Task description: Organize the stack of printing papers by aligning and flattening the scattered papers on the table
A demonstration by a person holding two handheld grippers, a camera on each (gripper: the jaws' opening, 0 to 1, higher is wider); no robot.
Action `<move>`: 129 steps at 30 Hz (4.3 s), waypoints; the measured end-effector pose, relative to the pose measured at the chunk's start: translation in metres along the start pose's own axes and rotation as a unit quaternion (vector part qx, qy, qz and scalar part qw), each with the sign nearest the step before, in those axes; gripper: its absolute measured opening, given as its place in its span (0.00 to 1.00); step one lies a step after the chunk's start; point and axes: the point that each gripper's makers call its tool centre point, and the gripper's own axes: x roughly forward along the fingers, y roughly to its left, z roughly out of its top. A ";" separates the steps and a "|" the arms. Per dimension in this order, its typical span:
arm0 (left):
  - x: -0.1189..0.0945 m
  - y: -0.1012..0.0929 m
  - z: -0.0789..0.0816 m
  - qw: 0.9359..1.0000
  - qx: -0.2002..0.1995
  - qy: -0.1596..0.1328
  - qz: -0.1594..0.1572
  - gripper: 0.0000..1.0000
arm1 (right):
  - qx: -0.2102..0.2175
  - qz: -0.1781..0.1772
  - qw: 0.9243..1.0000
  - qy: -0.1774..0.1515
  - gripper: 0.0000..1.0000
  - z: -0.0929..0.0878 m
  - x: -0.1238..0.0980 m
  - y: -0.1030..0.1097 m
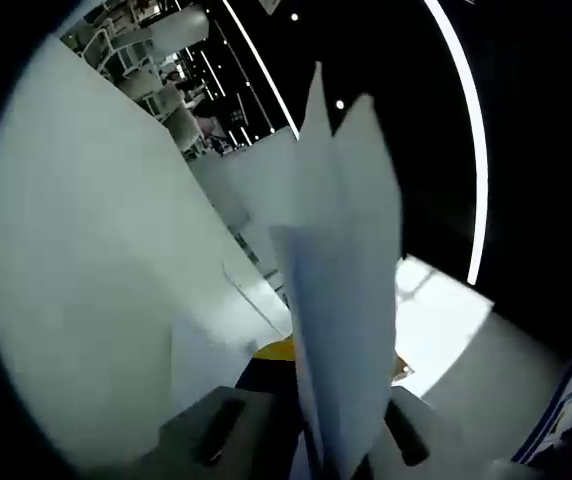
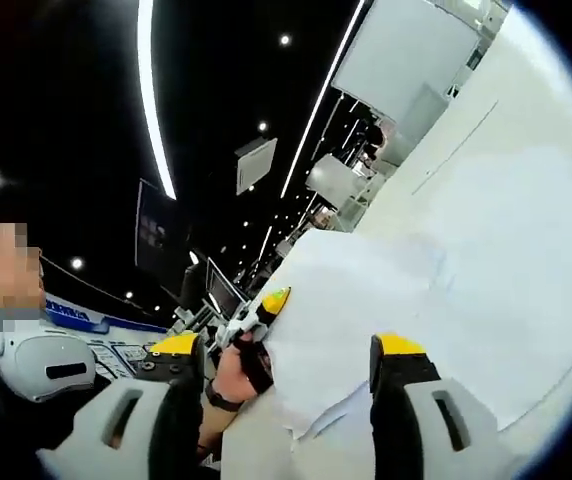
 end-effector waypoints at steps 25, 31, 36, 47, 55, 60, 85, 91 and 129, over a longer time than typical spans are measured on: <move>0.000 0.003 0.001 1.000 0.000 0.000 0.004 0.06 | -0.036 -0.027 0.999 0.017 0.72 -0.004 0.003 -0.006; 0.000 0.003 0.000 1.000 -0.001 0.000 0.004 0.06 | -0.043 -0.038 0.998 0.012 0.76 -0.004 0.003 -0.007; 0.000 0.003 0.000 1.000 -0.002 0.000 0.004 0.06 | -0.050 -0.050 0.997 0.007 0.80 -0.002 0.003 -0.010; 0.000 0.001 -0.001 1.000 -0.006 0.001 0.003 0.06 | -0.054 -0.061 0.997 -0.002 0.86 0.001 0.002 -0.012; 0.000 -0.001 -0.002 1.000 -0.007 0.001 0.004 0.06 | -0.055 -0.066 0.996 -0.008 0.89 0.004 0.001 -0.014; 0.000 -0.002 -0.003 1.000 -0.007 0.001 0.003 0.06 | -0.056 -0.066 0.996 -0.016 0.89 0.007 -0.003 -0.016; 0.000 -0.001 -0.003 1.000 -0.012 0.001 0.004 0.06 | -0.075 -0.087 0.993 -0.005 0.90 0.007 -0.012 -0.017; 0.000 -0.001 -0.003 1.000 -0.011 0.001 0.005 0.06 | -0.079 -0.089 0.993 -0.001 0.90 0.007 -0.012 -0.015; 0.000 0.002 -0.001 1.000 -0.016 -0.001 0.005 0.06 | -0.110 -0.112 0.988 0.002 0.90 0.016 -0.015 -0.013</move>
